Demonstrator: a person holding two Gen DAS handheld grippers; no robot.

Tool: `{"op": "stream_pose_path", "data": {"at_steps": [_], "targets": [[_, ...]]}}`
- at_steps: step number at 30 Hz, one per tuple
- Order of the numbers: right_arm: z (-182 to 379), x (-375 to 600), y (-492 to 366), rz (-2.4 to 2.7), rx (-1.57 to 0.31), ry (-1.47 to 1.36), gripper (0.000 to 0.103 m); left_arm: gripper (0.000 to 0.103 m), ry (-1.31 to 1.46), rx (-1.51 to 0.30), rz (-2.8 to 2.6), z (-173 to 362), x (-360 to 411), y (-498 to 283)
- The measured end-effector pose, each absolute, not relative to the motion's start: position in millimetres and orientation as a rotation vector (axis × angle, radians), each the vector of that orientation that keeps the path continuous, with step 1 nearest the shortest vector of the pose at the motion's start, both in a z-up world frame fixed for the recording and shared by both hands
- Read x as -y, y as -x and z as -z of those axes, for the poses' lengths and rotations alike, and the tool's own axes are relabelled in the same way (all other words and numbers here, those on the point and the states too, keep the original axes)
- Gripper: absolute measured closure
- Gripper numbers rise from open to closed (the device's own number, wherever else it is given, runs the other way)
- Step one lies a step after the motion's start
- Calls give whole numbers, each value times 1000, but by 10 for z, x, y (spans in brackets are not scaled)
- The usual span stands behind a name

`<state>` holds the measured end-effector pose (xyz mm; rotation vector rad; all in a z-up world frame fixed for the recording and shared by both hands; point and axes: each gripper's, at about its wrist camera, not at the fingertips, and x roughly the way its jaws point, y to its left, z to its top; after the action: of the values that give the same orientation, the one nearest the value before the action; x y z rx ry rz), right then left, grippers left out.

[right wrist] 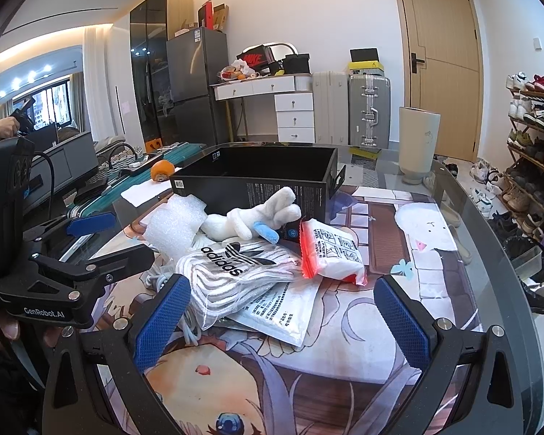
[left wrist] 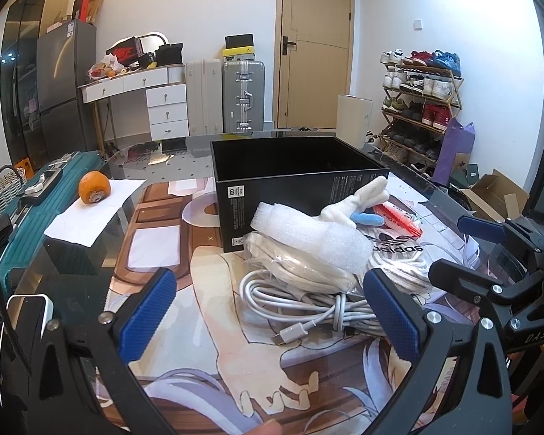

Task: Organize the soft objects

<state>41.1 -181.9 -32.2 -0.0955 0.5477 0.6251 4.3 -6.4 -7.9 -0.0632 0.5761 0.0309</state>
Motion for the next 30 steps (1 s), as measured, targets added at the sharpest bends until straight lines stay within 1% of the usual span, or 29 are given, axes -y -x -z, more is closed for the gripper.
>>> {"op": "stream_pose_path", "data": {"at_steps": [23, 30], "targets": [[360, 1823, -430, -634, -550, 89, 0, 0, 78, -582, -12, 81, 34, -61], [243, 1870, -455, -627, -549, 84, 0, 0, 94, -578, -8, 21, 3, -75]]}}
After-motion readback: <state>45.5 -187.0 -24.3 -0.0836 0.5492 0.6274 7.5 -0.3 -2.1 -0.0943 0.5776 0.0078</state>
